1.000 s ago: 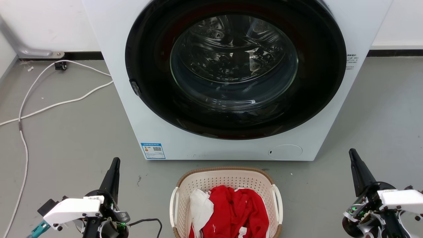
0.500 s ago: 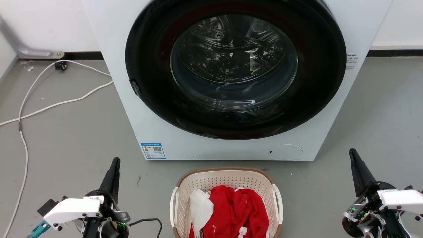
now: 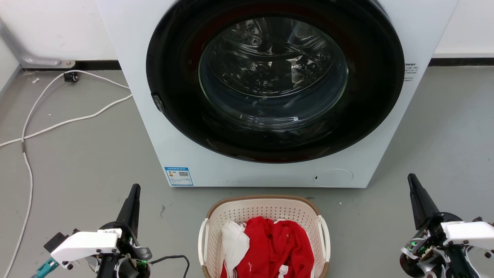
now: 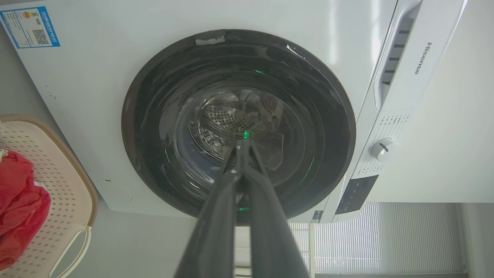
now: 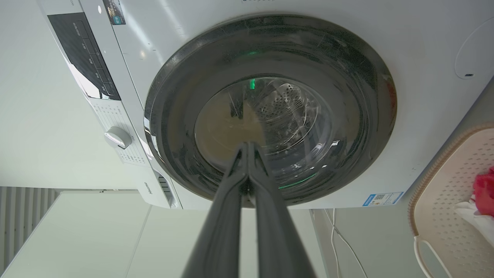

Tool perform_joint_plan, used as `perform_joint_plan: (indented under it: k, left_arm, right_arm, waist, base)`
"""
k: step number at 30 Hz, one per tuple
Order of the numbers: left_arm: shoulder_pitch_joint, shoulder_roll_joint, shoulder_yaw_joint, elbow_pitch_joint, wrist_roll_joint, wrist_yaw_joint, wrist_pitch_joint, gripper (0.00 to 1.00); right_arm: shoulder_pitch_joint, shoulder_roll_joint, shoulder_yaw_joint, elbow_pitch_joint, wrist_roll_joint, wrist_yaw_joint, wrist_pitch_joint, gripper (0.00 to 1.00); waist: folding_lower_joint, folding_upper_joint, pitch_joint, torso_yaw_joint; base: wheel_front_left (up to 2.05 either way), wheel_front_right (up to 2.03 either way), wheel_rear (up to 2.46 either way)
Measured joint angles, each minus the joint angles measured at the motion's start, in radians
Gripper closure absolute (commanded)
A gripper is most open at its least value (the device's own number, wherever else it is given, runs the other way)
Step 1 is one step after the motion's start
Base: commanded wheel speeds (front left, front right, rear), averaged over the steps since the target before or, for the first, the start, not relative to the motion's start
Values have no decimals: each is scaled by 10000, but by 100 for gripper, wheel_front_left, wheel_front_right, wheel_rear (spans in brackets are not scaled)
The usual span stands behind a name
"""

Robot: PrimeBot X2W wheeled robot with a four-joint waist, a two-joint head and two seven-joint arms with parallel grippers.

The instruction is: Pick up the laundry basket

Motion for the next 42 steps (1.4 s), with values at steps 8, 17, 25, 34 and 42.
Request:
perform_joint_plan:
  k: [8, 17, 25, 34, 42]
  left_arm:
    - [368, -67, -52, 347, 23, 13, -50, 0]
    - [422, -67, -142, 2, 407, 13, -499, 0]
    - [534, -67, 151, -173, 1254, 13, -848, 0]
    - [543, -65, 596, -546, 2631, 73, -1231, 0]
    - [543, -65, 652, -1381, 4220, 449, -1521, 0]
  right_arm:
    - [386, 52, 36, 330, 2, -13, -63, 0]
    - [438, 54, 67, 82, -299, -15, -504, 0]
    - [476, 56, -184, 38, -1156, -15, -855, 0]
    - [463, 58, -464, -456, -3229, -15, -1214, 0]
    - [408, 58, -529, -1557, -5536, -15, -1515, 0]
  waist:
    - [0, 0, -3, -2]
    - [0, 0, -23, -11]
    - [0, 0, -32, -13]
    - [0, 0, -25, -21]
    - [0, 0, -5, -26]
  base:
    - [0, 0, 0]
    - [0, 0, 0]
    - [0, 0, 0]
    - [0, 0, 0]
    - [0, 0, 0]
